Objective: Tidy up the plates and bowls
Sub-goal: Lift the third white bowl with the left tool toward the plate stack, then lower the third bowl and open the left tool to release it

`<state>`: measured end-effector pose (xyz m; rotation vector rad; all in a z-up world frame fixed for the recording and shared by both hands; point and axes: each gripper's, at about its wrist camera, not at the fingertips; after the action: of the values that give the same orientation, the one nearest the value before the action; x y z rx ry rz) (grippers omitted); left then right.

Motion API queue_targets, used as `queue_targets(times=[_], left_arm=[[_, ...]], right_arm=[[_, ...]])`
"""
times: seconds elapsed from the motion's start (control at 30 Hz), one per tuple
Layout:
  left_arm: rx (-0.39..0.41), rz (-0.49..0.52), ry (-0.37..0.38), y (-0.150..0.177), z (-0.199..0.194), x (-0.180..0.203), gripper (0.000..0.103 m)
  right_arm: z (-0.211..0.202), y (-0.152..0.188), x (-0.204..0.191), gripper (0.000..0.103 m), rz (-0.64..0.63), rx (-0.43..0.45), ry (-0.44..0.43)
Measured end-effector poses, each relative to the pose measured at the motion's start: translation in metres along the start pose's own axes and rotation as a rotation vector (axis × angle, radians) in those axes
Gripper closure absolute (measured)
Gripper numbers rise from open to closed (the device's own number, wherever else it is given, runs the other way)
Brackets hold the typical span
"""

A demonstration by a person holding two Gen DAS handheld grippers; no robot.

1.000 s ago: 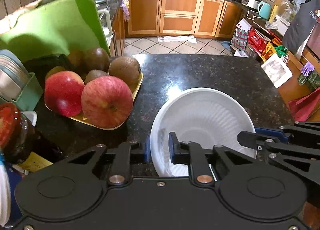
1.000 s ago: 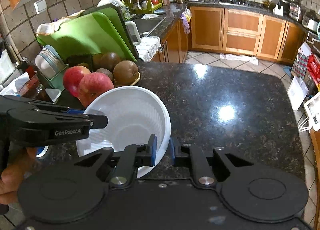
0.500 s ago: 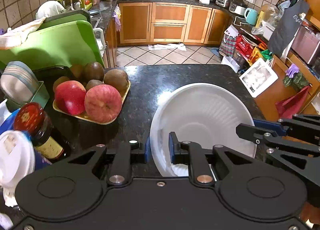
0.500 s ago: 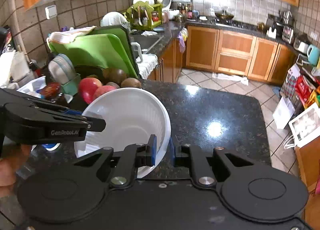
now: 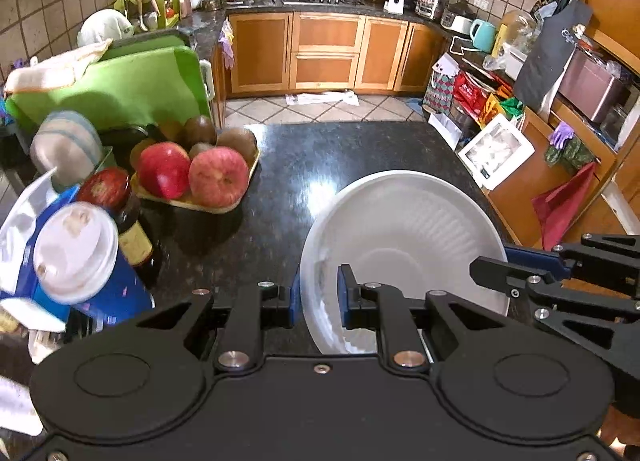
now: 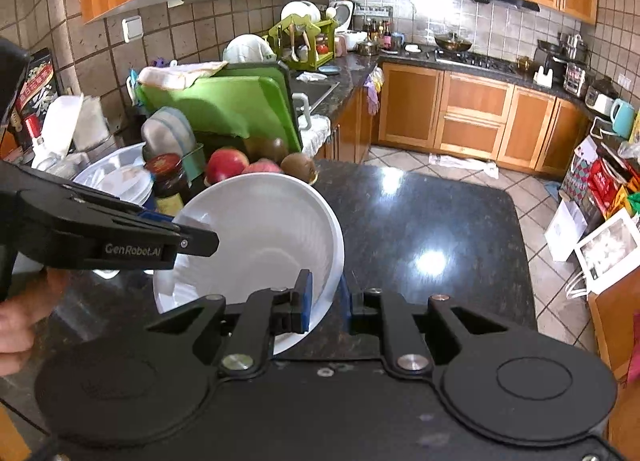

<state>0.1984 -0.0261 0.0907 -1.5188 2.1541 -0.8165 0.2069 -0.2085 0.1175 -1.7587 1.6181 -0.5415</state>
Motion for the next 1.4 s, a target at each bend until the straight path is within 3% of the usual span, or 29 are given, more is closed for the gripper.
queue_targets(times=[0.43, 0.63, 0.9, 1.2, 1.4], left_arm=[[-0.083, 0.014, 0.022, 0.060, -0.014, 0.005, 0.079], [-0.102, 0.040, 0.011, 0.083, -0.018, 0.013, 0.079], [-0.207, 0.035, 0.048, 0.108, -0.010, 0.015, 0.079], [-0.160, 0.057, 0.031, 0.118, -0.012, 0.018, 0.076], [-0.129, 0.082, 0.040, 0.121, -0.017, 0.021, 0.070]], right_arm=[[-0.022, 0.064, -0.016, 0.085, 0.013, -0.009, -0.027], [-0.023, 0.086, -0.018, 0.084, 0.028, -0.053, -0.038], [-0.016, 0.103, -0.022, 0.084, 0.060, -0.104, -0.048], [-0.003, 0.111, -0.022, 0.081, 0.078, -0.141, -0.052], [-0.007, 0.113, -0.019, 0.081, 0.088, -0.092, -0.030]])
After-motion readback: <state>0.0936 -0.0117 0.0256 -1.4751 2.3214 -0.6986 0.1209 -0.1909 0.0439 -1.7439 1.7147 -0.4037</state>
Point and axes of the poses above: each gripper's, at about its wrist camera, not at the fingertips, and z roughly the way its jaws point, x to its right, y to its underside, and after that the axes turned 7 degrees about z, right-handed
